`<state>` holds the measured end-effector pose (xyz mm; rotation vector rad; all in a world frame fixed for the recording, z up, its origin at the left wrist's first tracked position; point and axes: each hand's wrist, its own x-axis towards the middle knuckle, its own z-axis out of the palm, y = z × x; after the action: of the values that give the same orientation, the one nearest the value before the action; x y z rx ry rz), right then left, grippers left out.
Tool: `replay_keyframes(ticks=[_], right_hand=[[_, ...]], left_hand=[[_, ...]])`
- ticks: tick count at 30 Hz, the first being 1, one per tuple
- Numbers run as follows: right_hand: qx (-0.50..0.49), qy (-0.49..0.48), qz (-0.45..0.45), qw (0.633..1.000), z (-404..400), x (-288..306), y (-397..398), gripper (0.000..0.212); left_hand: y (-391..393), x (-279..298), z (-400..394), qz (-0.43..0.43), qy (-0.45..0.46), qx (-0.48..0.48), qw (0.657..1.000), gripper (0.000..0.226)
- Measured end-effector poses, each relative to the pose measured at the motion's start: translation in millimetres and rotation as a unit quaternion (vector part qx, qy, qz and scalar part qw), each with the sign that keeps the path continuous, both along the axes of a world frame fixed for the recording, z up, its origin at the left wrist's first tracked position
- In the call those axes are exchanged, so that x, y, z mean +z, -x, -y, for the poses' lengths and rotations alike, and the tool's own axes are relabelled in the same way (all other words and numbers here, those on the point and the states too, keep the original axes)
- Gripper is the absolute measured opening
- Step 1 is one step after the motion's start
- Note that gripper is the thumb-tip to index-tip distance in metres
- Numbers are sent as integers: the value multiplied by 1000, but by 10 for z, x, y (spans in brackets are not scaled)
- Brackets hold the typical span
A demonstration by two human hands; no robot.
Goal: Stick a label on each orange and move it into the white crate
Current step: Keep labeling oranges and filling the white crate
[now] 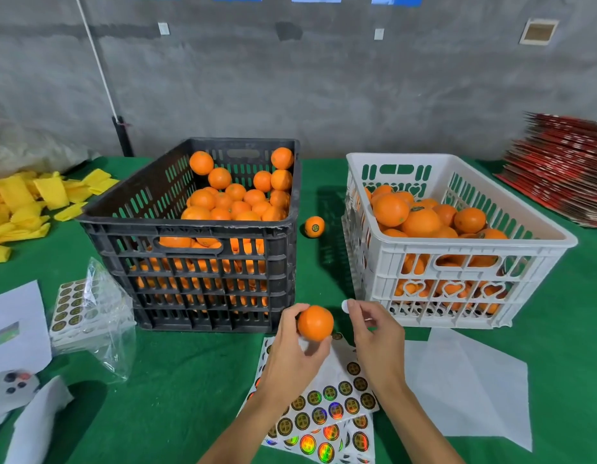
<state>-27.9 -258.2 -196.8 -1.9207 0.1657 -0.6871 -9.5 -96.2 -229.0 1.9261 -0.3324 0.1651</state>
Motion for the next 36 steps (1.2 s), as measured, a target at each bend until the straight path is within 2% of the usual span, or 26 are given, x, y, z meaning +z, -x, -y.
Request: replay_keyframes(ticks=[2,5,7,12,16,19,21,23,27,31,34,36], right_hand=[[-3,1,29,1000,-90,34,-24,9],[-9,119,59,991,-184,-95,-6,10],[12,160,62,985,-228,-173,14,11],[0,155,78,985,-210,-220,-13,13],[26,256,97,962,-200,-240,-23,12],[66,203,56,975,-182,-227,10,19],[115,180,1,977,-161,-203,53,38],[146,202,-44,967,-147,-195,102,60],[138,171,-59,974,-172,-144,149,78],[92,114,9,989,-202,62,118,76],[43,111,119,986,-173,394,11,60],[-6,129,158,979,-77,724,-115,51]], left_hand=[[5,-31,-34,-3,29,6,1000,70],[-1,-41,-48,-5,47,22,999,74],[-15,-57,-46,-2,53,25,998,74],[-44,-88,-47,8,23,15,1000,75],[-40,-90,-53,6,9,12,1000,74],[-28,-76,-50,2,3,14,1000,73],[-25,-67,-51,2,1,10,1000,73],[-21,-46,-55,-2,7,7,1000,77],[15,37,-19,57,15,8,998,76],[-9,272,92,138,41,2,990,69],[-162,670,234,191,59,-6,980,66],[-337,998,381,232,47,-16,972,65]])
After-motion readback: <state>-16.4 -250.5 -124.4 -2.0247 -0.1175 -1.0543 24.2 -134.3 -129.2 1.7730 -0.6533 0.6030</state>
